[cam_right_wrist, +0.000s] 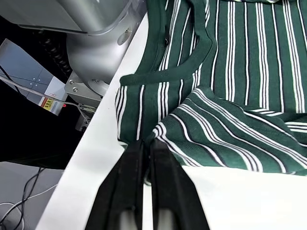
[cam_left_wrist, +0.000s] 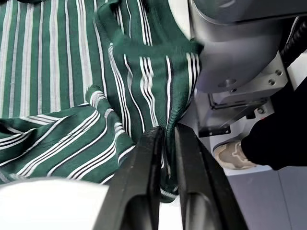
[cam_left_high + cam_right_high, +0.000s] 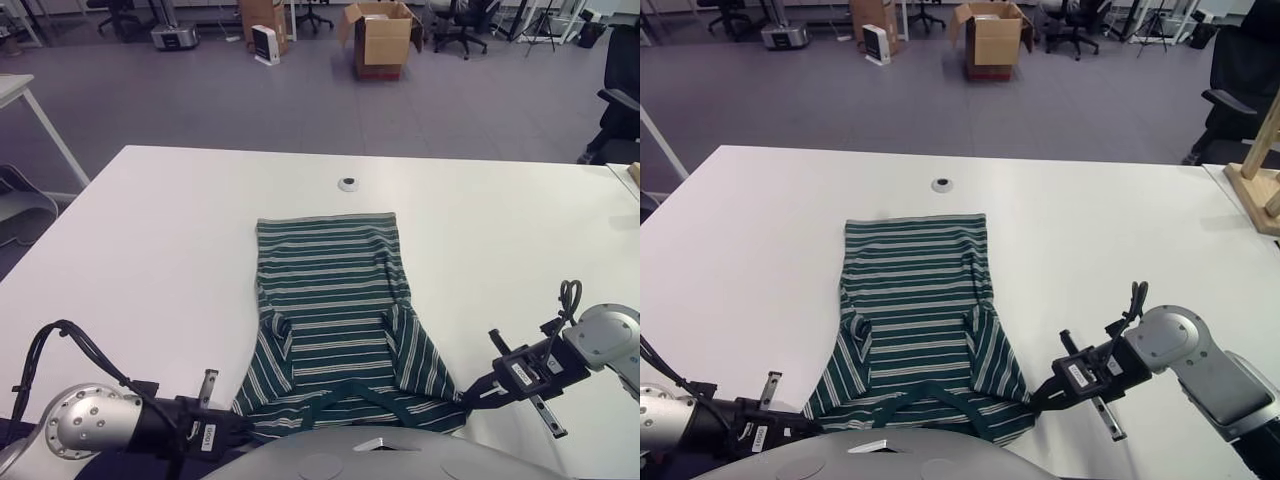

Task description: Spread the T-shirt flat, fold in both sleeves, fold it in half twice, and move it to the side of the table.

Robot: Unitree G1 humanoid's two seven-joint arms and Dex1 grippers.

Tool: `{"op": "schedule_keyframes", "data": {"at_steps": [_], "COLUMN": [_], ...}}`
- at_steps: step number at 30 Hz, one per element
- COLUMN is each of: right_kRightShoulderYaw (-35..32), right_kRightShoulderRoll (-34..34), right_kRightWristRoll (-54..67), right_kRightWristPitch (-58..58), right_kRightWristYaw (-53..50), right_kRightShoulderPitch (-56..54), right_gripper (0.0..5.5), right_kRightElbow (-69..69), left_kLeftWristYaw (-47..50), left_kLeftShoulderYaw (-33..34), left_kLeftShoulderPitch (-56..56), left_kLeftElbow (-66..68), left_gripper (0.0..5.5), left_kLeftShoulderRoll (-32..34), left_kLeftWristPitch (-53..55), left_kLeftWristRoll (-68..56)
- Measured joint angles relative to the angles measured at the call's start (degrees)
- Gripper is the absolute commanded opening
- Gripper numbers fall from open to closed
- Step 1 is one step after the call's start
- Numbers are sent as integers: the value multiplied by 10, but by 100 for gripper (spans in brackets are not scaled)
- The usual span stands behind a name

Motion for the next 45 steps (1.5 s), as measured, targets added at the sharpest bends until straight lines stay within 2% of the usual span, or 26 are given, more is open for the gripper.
{"op": "schedule_keyframes", "data": {"at_steps": [6,11,22,26,34,42,45], "right_kRightShoulderYaw": [3,3,4,4,4,11,-16], "right_kRightShoulderRoll": [4,10,13,18,24,27,-14], "right_kRightWristRoll": [-9,-9,-9,-9,-7,5,68], "right_kRightWristPitch": [1,3,8,13,24,45,117], "right_kRightWristYaw": [-5,-9,-14,-13,-12,-5,40], "right_kRightShoulderPitch": [3,3,13,11,3,-20,-30], "right_gripper": [0,0,0,0,0,0,0], "right_kRightElbow": [2,3,3,3,1,2,-7], "left_kLeftWristYaw": [58,104,117,118,112,114,63], "left_kLeftShoulderYaw": [-3,2,-11,-25,-46,-59,-6], "left_kLeftShoulderPitch": [8,25,24,24,15,-14,0], "left_kLeftElbow": [13,66,116,118,133,139,83], "left_gripper": [198,201,201,149,8,0,0], "left_kLeftShoulderRoll": [-30,-45,-46,-45,-47,-44,-4], "left_kLeftWristPitch": [-77,-151,-148,-140,-106,-97,-51], "left_kLeftWristRoll": [59,121,116,115,70,64,-2]}}
